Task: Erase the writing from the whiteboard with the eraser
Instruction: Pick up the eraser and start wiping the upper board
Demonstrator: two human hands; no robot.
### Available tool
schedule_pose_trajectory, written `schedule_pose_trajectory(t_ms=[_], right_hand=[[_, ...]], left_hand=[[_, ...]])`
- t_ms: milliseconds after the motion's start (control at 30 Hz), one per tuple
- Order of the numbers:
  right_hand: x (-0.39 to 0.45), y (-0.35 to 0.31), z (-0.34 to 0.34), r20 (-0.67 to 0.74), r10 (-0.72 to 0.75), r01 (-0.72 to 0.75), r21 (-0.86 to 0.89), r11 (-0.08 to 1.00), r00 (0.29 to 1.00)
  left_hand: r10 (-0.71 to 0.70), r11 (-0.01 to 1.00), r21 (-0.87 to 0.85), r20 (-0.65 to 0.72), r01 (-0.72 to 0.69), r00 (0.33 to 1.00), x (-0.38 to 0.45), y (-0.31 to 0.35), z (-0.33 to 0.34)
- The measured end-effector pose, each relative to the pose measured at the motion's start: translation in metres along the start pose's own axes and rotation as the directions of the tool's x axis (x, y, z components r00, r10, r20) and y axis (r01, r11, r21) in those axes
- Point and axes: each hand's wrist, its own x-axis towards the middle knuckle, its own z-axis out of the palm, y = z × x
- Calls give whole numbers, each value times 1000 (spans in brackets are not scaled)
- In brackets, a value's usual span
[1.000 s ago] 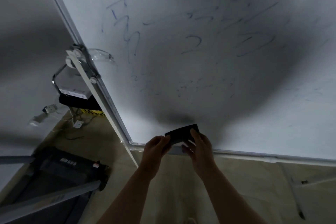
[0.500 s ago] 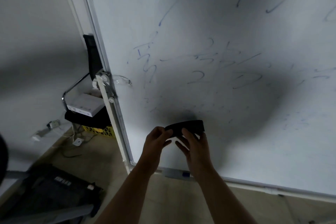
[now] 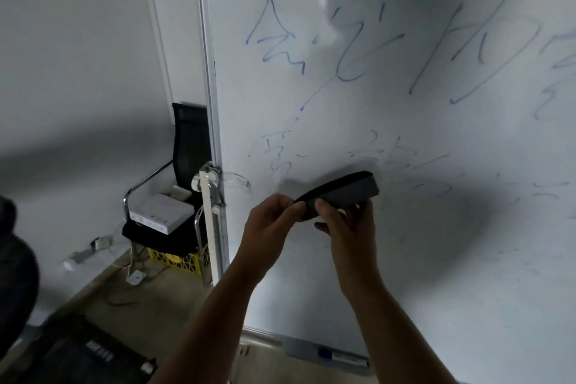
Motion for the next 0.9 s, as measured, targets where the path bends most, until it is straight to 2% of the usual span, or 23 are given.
schedule_pose_trajectory(t_ms=[100, 167, 333, 433, 500, 567, 633, 667, 733, 833, 900], right_hand=[[12, -22, 7, -22, -104, 102, -68, 992, 994], [21, -33, 12, -20, -157, 154, -100, 983, 987], [37, -56, 24, 39, -243, 246, -148, 958, 969], [43, -66, 33, 53, -288, 292, -127, 948, 956], [45, -72, 39, 61, -322, 328, -155, 932, 945], [49, -81, 47, 91, -363, 374, -246, 894, 927], [56, -88, 53, 138, -433, 452, -369, 812, 891], [59, -92, 56, 168, -477, 499, -437, 748, 863], [68, -98, 62, 218, -564, 572, -574, 586, 797], [79, -114, 69, 263, -729, 638, -711, 296, 632], [90, -122, 71, 301, -803, 658, -740, 144, 514]], left_hand=[[154, 984, 102, -45, -148, 987, 19, 27, -7], [242, 962, 163, -143, -218, 960, 32, 42, -12], [434, 897, 283, -429, -339, 792, 61, 77, -26], [535, 838, 425, -519, -342, 667, 82, 94, -42], [529, 842, 441, -562, -311, 636, 94, 107, -51], [455, 884, 382, -569, -270, 685, 107, 119, -58], [304, 946, 268, -549, -181, 778, 118, 129, -60], [222, 971, 196, -536, -136, 814, 123, 134, -60], [103, 994, 80, -527, -72, 843, 130, 141, -58], [73, 997, 26, -529, -70, 846, 137, 147, -57], [87, 996, 60, -513, -66, 854, 141, 146, -60]])
